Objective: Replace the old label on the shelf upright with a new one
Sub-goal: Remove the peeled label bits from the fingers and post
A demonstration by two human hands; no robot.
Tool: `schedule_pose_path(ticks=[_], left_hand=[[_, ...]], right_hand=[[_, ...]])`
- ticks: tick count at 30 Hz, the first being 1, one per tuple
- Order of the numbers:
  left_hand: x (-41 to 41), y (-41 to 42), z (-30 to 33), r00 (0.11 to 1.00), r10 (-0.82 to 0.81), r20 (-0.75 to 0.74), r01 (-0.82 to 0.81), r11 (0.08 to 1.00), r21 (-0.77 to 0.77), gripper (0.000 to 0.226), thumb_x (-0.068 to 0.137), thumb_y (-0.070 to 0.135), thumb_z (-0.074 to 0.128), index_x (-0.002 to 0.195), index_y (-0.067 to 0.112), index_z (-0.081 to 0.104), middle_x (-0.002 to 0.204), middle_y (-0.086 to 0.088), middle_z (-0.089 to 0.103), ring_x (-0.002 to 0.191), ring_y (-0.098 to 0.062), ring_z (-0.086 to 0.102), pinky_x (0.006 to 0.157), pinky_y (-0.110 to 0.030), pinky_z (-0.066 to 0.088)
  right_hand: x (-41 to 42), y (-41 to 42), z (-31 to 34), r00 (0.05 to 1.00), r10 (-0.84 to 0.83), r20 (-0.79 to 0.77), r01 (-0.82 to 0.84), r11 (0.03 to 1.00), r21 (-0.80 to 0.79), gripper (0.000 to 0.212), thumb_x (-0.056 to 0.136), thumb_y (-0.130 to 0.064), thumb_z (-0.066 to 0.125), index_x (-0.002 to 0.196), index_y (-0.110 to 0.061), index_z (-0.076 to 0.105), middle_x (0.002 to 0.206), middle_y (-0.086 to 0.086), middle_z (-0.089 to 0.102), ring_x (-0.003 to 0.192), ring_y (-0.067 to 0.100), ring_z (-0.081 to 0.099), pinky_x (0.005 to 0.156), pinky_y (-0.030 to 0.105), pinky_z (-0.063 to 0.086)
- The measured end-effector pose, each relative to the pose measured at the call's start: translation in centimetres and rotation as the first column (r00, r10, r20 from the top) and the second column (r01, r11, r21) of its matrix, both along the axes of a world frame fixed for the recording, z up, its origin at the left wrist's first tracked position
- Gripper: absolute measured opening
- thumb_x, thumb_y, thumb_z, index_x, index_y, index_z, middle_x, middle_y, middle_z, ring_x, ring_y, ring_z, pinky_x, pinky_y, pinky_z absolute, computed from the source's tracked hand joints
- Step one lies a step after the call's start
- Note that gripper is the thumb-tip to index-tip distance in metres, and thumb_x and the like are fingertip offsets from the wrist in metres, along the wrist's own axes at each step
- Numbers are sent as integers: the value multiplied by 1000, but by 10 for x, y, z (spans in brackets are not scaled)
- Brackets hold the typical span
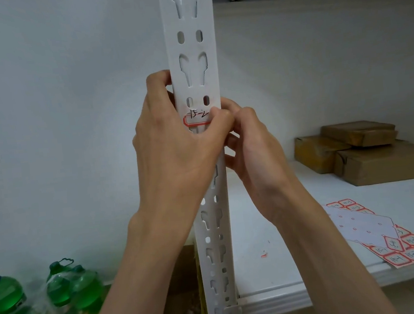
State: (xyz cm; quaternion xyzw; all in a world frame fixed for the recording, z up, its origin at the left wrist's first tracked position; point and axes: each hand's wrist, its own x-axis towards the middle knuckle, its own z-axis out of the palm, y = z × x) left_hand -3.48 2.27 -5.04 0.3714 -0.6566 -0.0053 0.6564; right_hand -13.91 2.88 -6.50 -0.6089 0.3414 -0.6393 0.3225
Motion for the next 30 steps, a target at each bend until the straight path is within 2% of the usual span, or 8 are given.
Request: schedule_pose_path(ticks=[2, 5, 8, 17, 24, 30], left_hand=[[-2, 1, 0, 999, -23, -30, 23, 1000, 15, 47, 80, 37, 70, 117, 34, 41, 99, 17, 58, 89, -4, 64, 71, -19, 54], [-4, 0, 1, 997, -46, -54, 48, 998, 34, 49, 81, 32, 71, 119, 32, 40, 101, 15, 59, 89, -6, 65, 71, -17, 53], [-6, -1, 0, 997, -49, -60, 51, 998, 28, 49, 81, 29, 71, 120, 29, 41, 101, 11, 61, 89, -8, 65, 74, -24, 55], [-4, -1, -1, 999, 27, 27, -26, 999, -19, 45, 82, 35, 67, 114, 31, 37, 102, 12, 61, 88, -1, 61, 68, -8, 46], [-3, -4, -1, 999, 20, 33, -19, 999, -26, 46, 84, 37, 69, 115, 34, 34, 93, 26, 50, 86, 5, 58, 69, -8, 47], [-1, -7, -2, 1000, -7, 28, 8, 999, -40, 45, 82, 38, 66, 116, 35, 36, 94, 27, 51, 86, 8, 58, 69, -9, 49]], right_hand=[[1, 1, 1, 1000, -6, -2, 6, 1000, -1, 33, 107, -36, 33, 115, -40, 65, 105, -10, 74, 95, 3, 69, 84, 30, 58], [1, 0, 1, 1000, -15, -13, 15, 1000, 1, 36, 108, -37, 32, 125, -35, 64, 106, -11, 74, 96, 2, 68, 86, 31, 58], [1, 1, 1, 1000, -15, -15, 15, 1000, 3, 36, 108, -36, 32, 123, -35, 65, 104, -13, 74, 94, 0, 69, 85, 29, 57], [-1, 2, 0, 999, -8, -44, 8, 1000, -8, 35, 108, -37, 30, 126, -38, 61, 104, -16, 71, 96, 1, 68, 79, 24, 57], [-1, 2, 0, 999, -13, -49, 12, 1000, -11, 35, 108, -38, 28, 125, -40, 58, 107, -13, 68, 103, 6, 66, 88, 30, 57], [-2, 0, -1, 998, -10, -57, 10, 1000, -7, 39, 108, -38, 27, 134, -36, 57, 107, -10, 69, 103, 7, 66, 92, 33, 57]])
